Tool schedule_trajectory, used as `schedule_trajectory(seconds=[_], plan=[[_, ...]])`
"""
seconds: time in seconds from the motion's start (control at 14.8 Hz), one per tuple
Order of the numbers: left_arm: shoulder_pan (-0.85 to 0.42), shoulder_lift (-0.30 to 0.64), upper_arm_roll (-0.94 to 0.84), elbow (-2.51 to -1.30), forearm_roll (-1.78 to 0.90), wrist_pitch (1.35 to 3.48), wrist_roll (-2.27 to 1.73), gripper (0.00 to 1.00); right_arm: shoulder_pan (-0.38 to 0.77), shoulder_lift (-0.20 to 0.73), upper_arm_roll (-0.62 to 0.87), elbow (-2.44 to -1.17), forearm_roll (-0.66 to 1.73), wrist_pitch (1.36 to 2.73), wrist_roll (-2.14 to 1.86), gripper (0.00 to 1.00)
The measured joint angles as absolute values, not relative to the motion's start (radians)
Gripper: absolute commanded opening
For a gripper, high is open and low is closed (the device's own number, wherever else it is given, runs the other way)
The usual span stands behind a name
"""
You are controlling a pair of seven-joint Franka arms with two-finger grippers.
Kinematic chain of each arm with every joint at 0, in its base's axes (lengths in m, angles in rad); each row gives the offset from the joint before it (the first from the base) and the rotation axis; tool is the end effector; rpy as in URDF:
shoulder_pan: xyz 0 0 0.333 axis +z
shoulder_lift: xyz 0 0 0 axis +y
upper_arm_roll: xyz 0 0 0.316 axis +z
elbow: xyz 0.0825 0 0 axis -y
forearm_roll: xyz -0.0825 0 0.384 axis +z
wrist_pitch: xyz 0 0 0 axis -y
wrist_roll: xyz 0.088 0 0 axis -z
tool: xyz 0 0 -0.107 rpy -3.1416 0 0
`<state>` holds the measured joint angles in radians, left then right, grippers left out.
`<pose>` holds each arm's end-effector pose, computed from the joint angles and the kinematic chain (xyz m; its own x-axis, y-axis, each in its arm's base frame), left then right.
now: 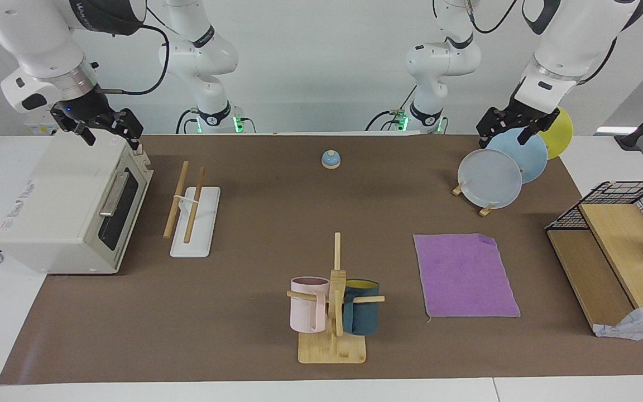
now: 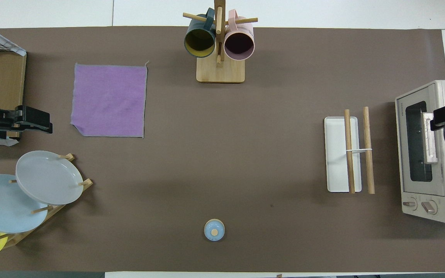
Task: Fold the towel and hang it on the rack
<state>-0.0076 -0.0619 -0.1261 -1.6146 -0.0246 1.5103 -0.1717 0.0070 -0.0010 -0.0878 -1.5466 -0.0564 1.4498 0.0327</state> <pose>0.5234 -0.0754 0.6320 0.9983 0.0372 -0.0451 0.0376 -0.9992 0.0093 0.5390 -0.0503 0.6265 0.9884 -0.1196 -0.0936 -0.1144 -0.9917 0.0594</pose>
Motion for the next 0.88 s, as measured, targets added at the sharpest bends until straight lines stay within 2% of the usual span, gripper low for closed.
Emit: schedule_trajectory(seconds=[0.4, 0.88], plan=[[-0.009, -0.072, -0.131, -1.614, -0.025, 1.511, -0.171, 1.00, 0.007, -0.001, -0.088, -1.547, -0.056, 1.449, 0.033, 1.00], [-0.007, -0.129, -0.139, -1.637, -0.033, 1.510, -0.172, 1.00, 0.007, -0.001, -0.088, -1.547, -0.056, 1.449, 0.033, 1.00]])
